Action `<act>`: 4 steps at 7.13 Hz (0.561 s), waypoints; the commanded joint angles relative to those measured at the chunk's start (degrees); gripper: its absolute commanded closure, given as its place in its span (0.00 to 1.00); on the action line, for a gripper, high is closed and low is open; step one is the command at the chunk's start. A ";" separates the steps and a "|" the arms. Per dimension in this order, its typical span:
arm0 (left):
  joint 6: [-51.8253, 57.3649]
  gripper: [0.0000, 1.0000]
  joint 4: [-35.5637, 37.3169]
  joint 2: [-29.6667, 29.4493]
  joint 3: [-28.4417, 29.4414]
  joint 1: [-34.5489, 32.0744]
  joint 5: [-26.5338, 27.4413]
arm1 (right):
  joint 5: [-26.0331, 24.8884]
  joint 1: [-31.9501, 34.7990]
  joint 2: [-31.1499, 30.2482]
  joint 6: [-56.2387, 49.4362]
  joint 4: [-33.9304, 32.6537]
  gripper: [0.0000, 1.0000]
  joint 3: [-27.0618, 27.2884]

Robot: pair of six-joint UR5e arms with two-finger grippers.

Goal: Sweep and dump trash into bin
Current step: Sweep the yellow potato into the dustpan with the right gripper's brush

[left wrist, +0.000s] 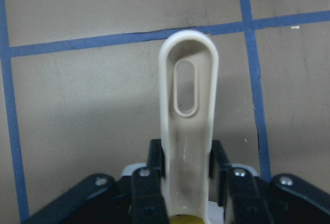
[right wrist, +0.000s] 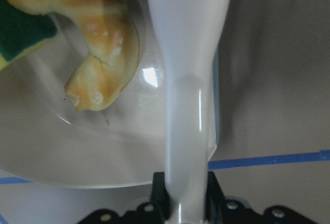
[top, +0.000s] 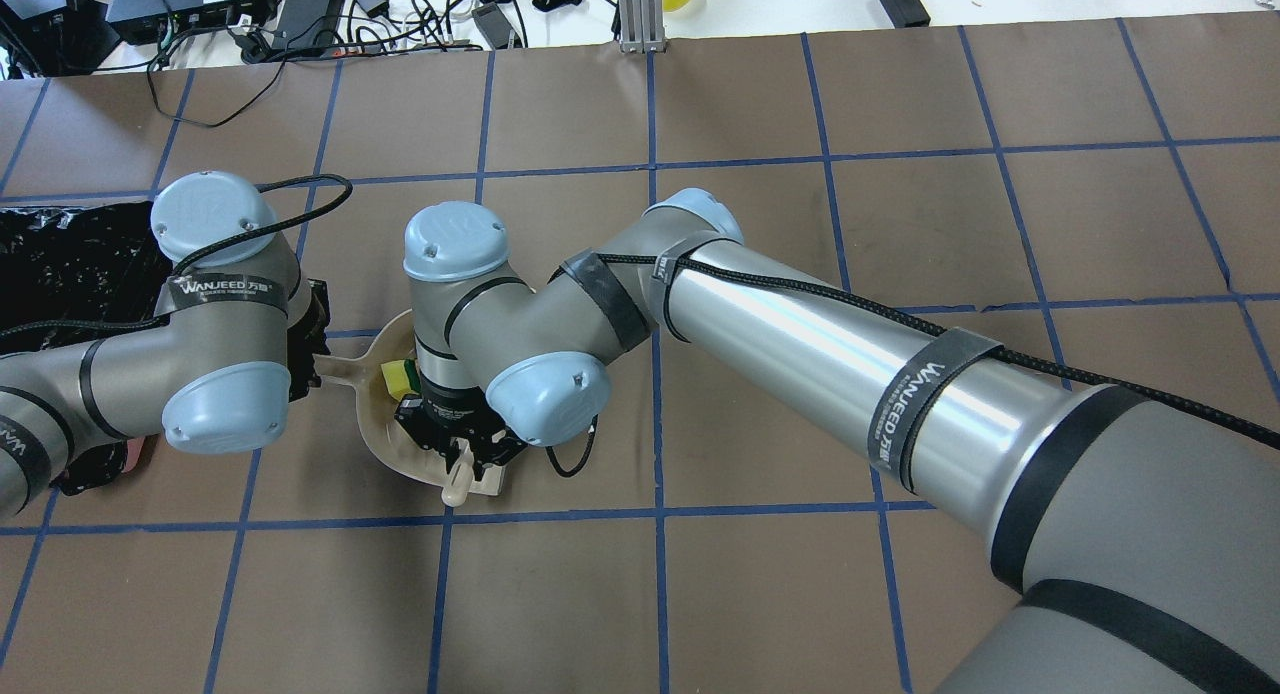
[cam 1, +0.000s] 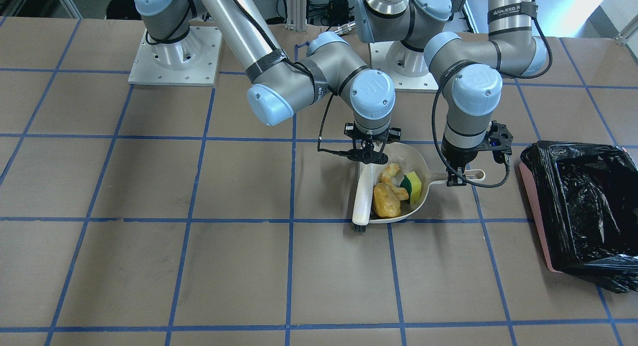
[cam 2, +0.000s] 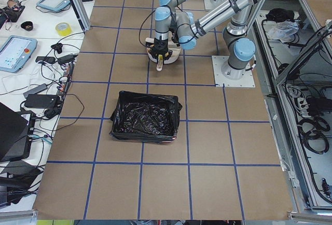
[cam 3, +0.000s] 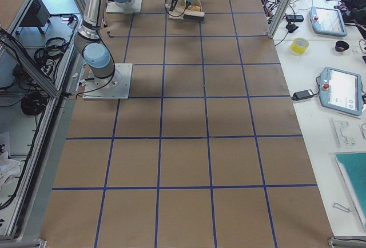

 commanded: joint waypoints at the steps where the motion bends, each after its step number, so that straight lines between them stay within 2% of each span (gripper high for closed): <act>1: -0.01 1.00 0.00 -0.13 0.04 0.00 -0.01 | -9.47 -0.25 -1.27 -3.72 5.34 1.00 -0.44; 2: -0.27 1.00 0.00 -0.13 0.04 0.00 -0.19 | -14.16 -0.60 -2.59 -7.23 9.47 1.00 -0.26; 4: -0.54 1.00 -0.43 -0.30 1.78 -0.09 -0.89 | -20.33 -2.79 -5.49 -13.82 14.85 1.00 -0.18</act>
